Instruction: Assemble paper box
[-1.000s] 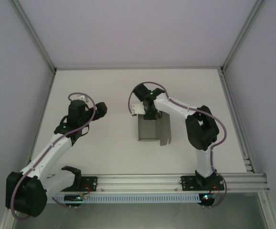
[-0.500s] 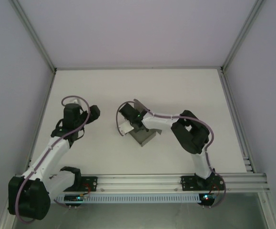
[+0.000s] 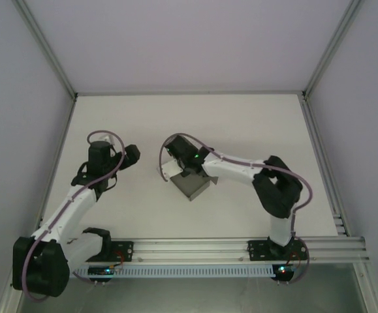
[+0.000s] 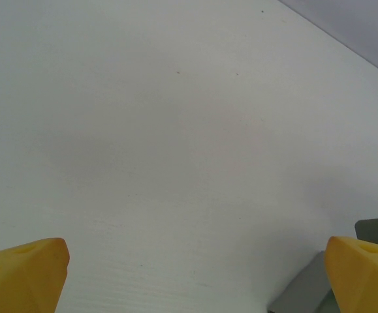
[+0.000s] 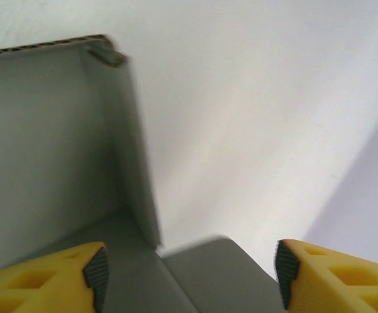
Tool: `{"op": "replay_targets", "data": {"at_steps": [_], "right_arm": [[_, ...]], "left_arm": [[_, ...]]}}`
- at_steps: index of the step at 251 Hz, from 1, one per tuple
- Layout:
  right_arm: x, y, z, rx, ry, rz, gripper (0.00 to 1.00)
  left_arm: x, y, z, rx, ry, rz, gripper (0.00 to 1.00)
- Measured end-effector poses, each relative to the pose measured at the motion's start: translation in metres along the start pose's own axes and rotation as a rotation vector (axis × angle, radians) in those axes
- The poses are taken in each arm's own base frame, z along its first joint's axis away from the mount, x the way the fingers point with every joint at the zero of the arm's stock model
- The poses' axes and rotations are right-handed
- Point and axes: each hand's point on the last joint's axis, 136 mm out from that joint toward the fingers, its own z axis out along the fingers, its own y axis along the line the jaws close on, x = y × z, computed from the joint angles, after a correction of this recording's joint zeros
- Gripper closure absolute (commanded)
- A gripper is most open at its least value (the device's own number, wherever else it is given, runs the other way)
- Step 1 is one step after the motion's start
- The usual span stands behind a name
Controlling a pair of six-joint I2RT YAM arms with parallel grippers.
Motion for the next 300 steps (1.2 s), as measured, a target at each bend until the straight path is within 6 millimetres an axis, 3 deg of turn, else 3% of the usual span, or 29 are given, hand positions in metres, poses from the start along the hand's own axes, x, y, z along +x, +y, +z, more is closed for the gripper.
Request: {"op": "replay_targets", "data": {"at_steps": [17,45,71,107,124,141,162,206,270,300], "right_arm": [[0.001,-0.015,-0.025,0.052,-0.033,0.066,0.21],[0.007,-0.034,-0.07,0.155,-0.097,0.242,0.02],[0.031,-0.047,-0.109,0.256,-0.131,0.549,0.01],[0.083,-0.035,-0.142,0.251,-0.156,1.102,0.01],[0.1,-0.02,-0.151,0.192,-0.178,1.329,0.08],[0.105,-0.001,-0.154,0.121,-0.19,1.477,0.14],[0.093,0.029,-0.148,-0.007,-0.194,1.592,0.27],[0.074,0.078,-0.125,-0.24,-0.114,1.671,0.45],[0.067,0.105,-0.104,-0.368,-0.035,1.638,0.72],[0.074,0.111,-0.094,-0.384,-0.014,1.591,0.97]], "left_arm": [[0.004,-0.002,0.004,0.01,0.023,0.008,0.0],[0.007,-0.009,0.011,0.046,0.054,0.027,0.0],[0.008,-0.022,0.02,0.088,0.081,0.059,0.01],[0.011,-0.047,0.033,0.145,0.123,0.137,0.0],[0.011,-0.058,0.038,0.166,0.139,0.17,0.0],[0.012,-0.066,0.043,0.185,0.151,0.195,0.01],[0.015,-0.071,0.049,0.201,0.17,0.212,0.0],[0.02,-0.075,0.056,0.217,0.199,0.24,0.0],[0.018,-0.084,0.054,0.26,0.202,0.283,0.0],[0.023,-0.09,0.052,0.306,0.217,0.329,0.0]]}}
